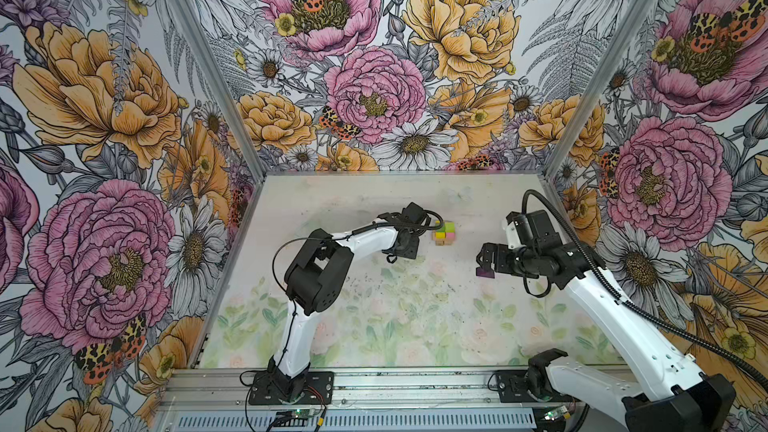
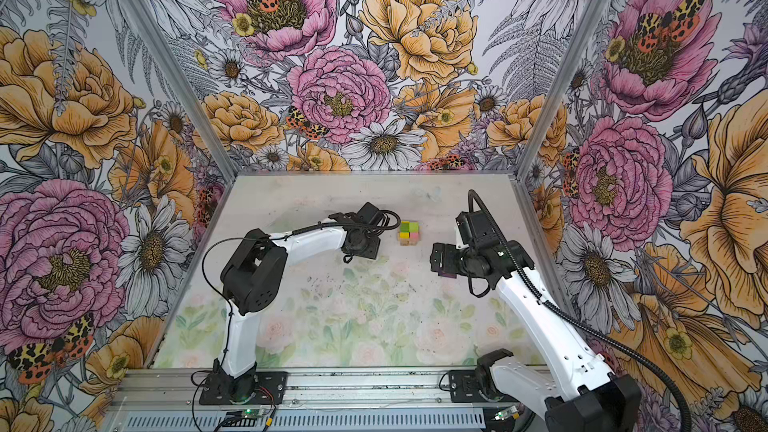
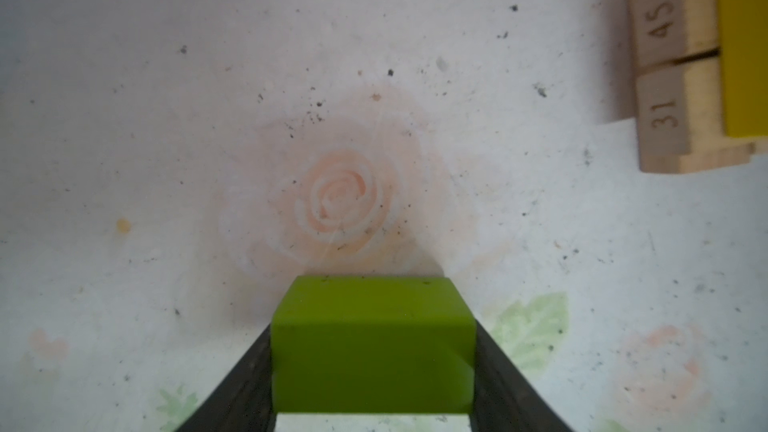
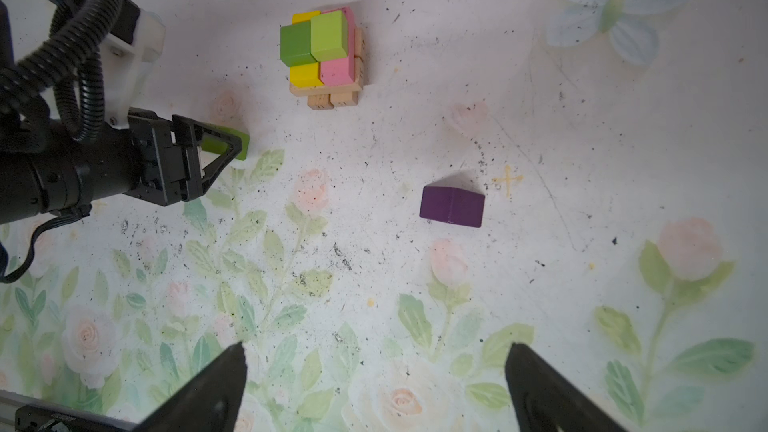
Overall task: Build the wood block tower
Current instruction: 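Lower the left gripper around the lime-green bar and close it, then lift the lime-green bar with the left gripper and carry it toward the stack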
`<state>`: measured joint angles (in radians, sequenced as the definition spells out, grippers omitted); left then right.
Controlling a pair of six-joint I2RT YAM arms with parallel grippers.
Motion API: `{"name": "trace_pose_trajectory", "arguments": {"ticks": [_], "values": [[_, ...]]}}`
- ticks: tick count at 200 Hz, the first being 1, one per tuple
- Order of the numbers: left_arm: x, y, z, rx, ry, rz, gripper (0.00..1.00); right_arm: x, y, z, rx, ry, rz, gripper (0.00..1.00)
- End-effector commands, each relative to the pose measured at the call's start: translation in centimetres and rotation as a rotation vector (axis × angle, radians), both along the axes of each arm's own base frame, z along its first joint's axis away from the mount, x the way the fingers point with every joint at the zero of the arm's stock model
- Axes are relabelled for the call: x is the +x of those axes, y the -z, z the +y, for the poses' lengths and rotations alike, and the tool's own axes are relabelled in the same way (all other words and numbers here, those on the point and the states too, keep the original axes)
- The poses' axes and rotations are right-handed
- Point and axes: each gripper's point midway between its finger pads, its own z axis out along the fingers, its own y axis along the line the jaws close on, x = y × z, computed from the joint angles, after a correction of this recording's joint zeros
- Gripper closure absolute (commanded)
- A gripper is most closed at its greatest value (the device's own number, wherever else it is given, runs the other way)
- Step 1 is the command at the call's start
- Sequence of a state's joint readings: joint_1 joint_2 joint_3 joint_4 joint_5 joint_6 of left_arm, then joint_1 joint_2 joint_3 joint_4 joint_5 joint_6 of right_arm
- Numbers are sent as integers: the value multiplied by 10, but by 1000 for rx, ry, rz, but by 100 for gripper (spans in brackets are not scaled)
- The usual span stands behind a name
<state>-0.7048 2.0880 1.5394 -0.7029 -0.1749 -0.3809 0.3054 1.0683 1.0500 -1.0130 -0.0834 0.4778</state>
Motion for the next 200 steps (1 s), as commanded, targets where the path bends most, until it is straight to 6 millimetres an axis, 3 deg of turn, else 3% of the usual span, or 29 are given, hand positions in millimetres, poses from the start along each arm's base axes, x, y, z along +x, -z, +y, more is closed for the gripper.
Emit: {"name": "trace_pose_trajectory", "arguments": {"ticks": [1,45,85,108,146,200], "values": [[3,-7,-4,8,13,-22,43,3,-9,-3,-7,-1,-22,1],[1,-33,-11,-11,8,-48,43,5,-11,-11,-29,41,-42,1],[16,-70,-24,-46,-31,-122,43,8,-11,-18,-52,79,-50,1],[26,-90,-34,-76,-56,-156,50,8,-15,-21,-57,94,-66,1],[39,-120,-59,-157,-104,-220,51,10,-20,-30,-81,141,-92,1],[46,-134,-103,-207,-114,-250,50,12,-19,-35,-94,167,-106,1]]}}
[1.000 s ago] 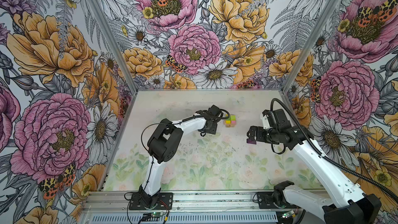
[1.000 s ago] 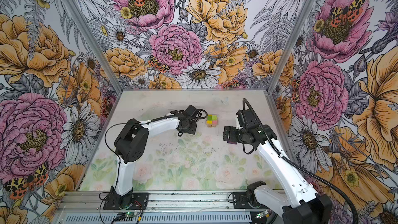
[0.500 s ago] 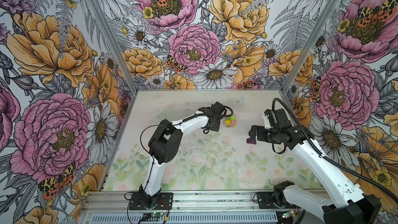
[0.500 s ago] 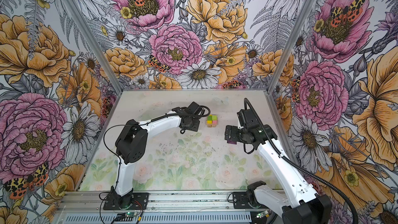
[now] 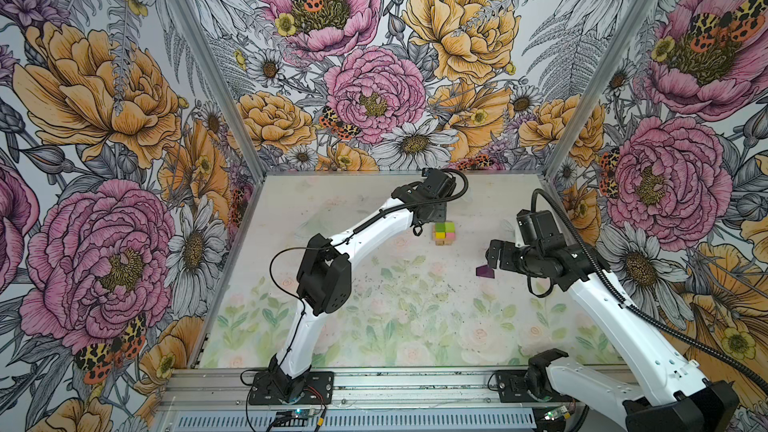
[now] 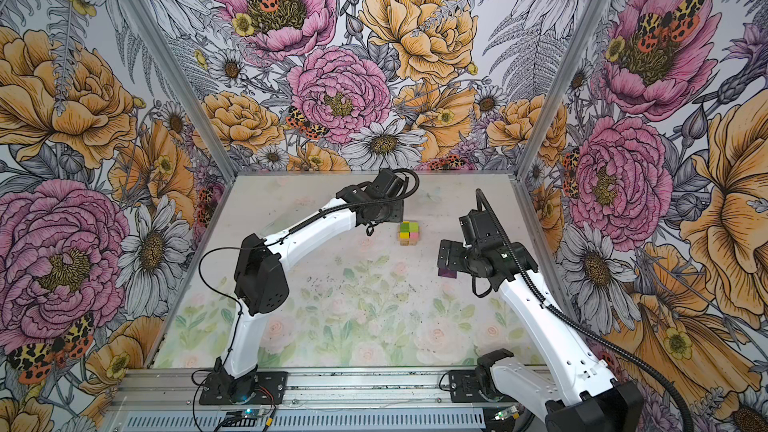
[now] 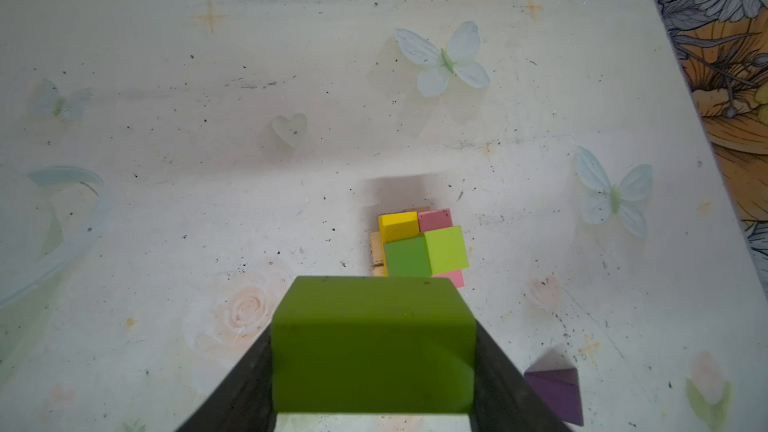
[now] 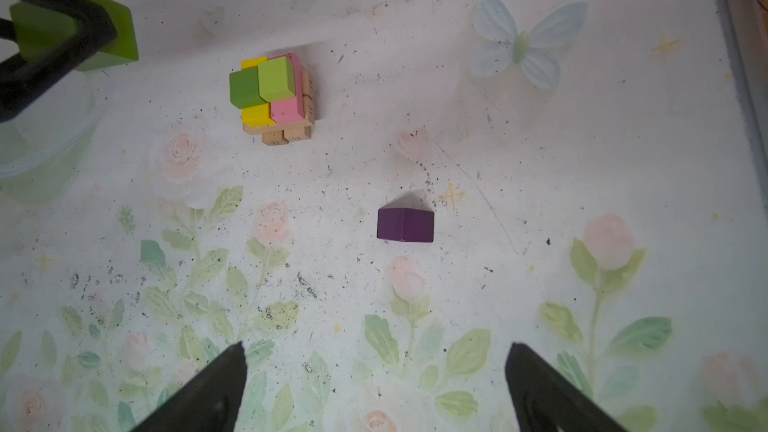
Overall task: Build the wood block tower
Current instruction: 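Lift the lime-green bar with the left gripper and carry it toward the stack, then lower the lime-green bar onto the green cubes atop the stack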
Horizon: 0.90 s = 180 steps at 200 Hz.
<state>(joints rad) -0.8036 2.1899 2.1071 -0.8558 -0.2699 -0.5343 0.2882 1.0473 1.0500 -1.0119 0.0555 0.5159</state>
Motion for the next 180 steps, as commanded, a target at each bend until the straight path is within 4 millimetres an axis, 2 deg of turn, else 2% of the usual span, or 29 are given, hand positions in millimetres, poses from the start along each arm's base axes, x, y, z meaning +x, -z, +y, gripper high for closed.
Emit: {"name": "trace_pose_trajectory", "arguments": {"ticks": [1,22,57,102,142,180], "values": [[-1,8,-10,18,-36,10,50,5,-15,-8,-9,43,-59,1],[0,6,-22,10,-43,2,50,6,-18,-13,-25,60,-76,1],[3,5,-31,23,-60,-8,49,7,-25,-19,-34,86,-100,1],[5,14,-33,28,-76,2,49,8,-23,-25,-51,101,-97,1],[3,33,-39,31,-70,37,50,8,-21,-29,-55,111,-91,1],[3,35,-46,16,-64,39,50,7,-17,-30,-51,103,-80,1]]}}
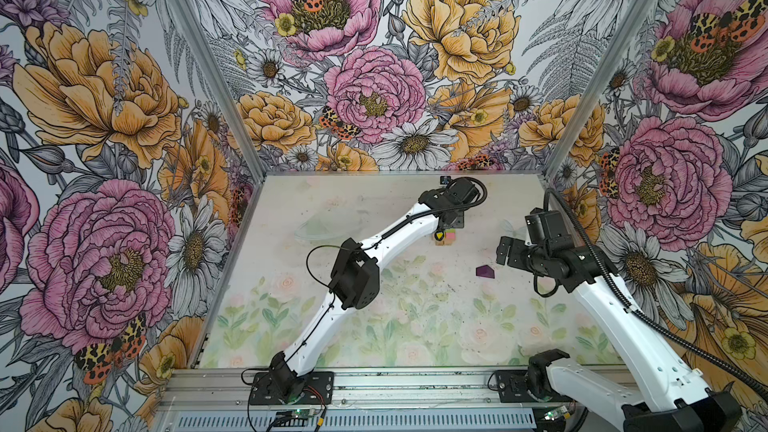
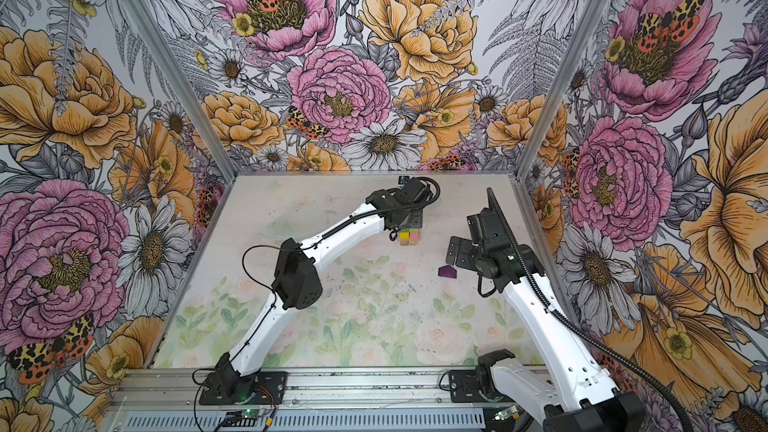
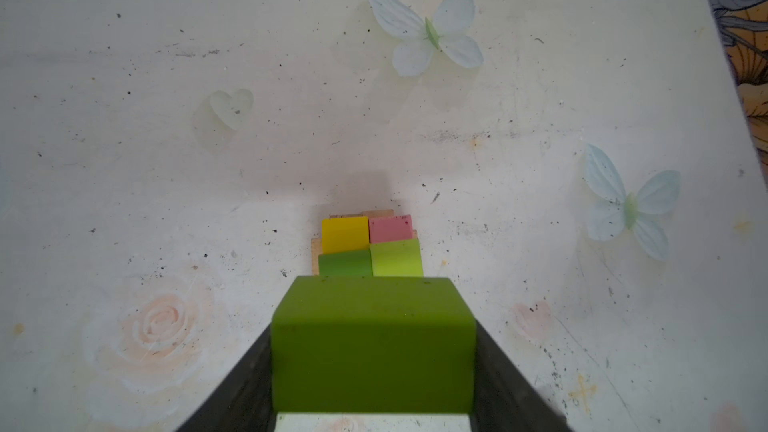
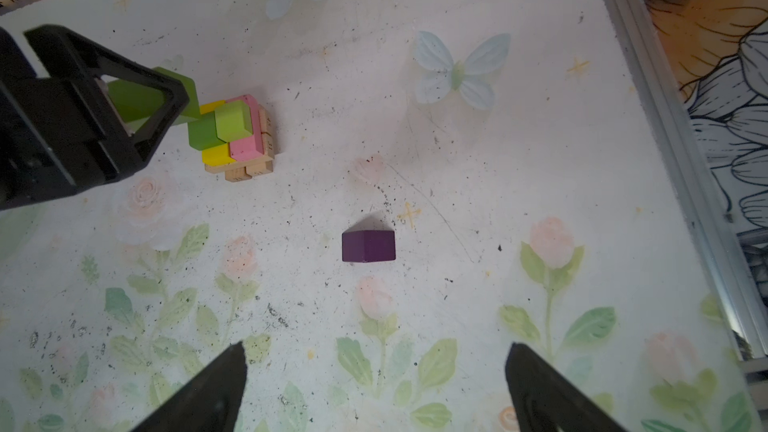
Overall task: Build the wood block tower
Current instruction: 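Lower the lime-green bar onto the green cubes atop the stack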
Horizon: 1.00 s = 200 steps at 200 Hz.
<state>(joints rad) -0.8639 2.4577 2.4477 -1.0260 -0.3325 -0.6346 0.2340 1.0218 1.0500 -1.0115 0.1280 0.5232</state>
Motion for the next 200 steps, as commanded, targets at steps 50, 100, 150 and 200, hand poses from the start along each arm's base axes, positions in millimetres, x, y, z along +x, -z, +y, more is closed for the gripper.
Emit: {"name": "trace_pose_trajectory", "arguments": {"ticks": [50,100,150,200], "values": [[2,-2,-8,-25,-6,-6,50,4,-6,5,27,-28,-31,1],[2,9,-11,-23,-9,7,50,6,-7,6,35,-31,-35,0],[6,12,-15,-33,-11,5,50,3,-15,3,37,-21,-72,1],[8,14,-14,-30,-16,2,50,3,-14,3,43,-27,-67,0]]}}
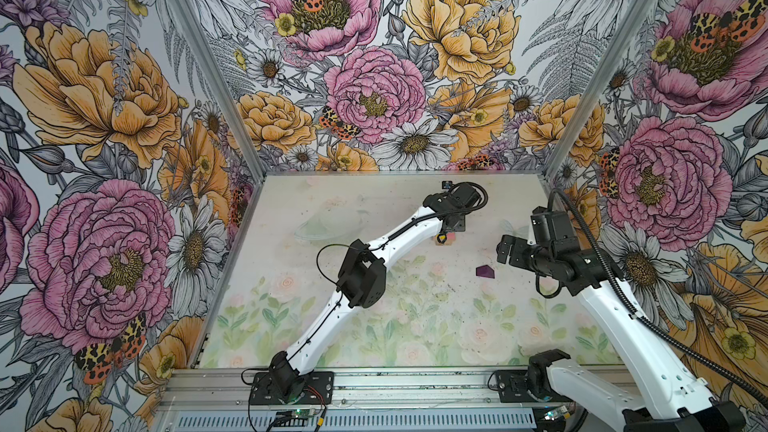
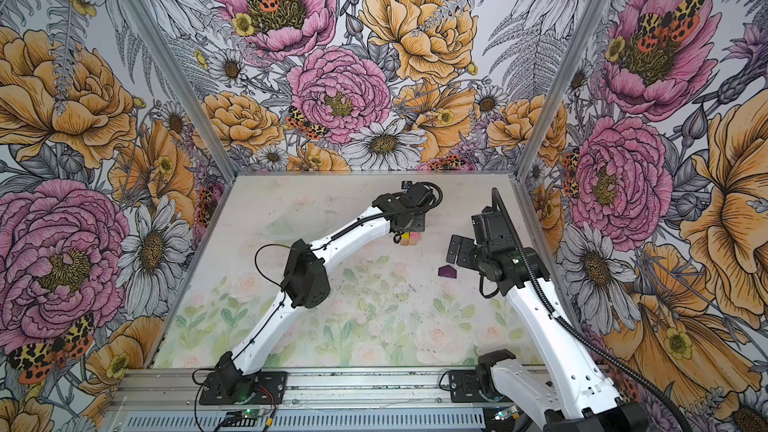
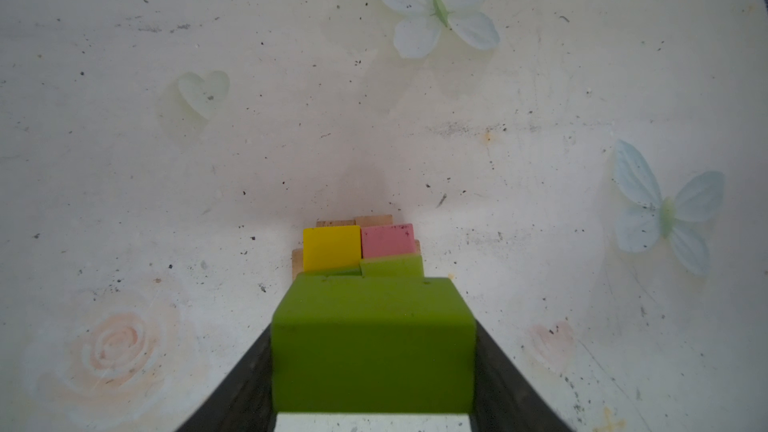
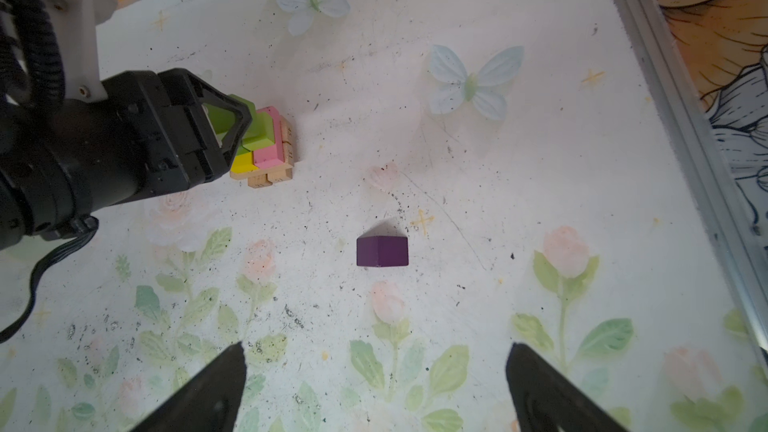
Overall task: Build the wood block tower
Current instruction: 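Lower the lime-green bar onto the green cubes atop the stack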
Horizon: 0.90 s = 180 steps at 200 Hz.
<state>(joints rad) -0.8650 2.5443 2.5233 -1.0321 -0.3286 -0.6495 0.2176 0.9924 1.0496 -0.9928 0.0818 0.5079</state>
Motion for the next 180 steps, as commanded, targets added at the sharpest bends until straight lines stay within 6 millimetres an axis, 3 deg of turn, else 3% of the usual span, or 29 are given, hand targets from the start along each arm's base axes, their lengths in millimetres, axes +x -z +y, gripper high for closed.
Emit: {"name": "trace_pose_trajectory", "arguments": {"ticks": [1,180], "values": [[2,-10,-5,-33,-8,-14,49,3,-5,0,5,-5,-28,0],[8,4,6,-5,-30,1,49,5,-4,2,39,-16,-31,0]]}}
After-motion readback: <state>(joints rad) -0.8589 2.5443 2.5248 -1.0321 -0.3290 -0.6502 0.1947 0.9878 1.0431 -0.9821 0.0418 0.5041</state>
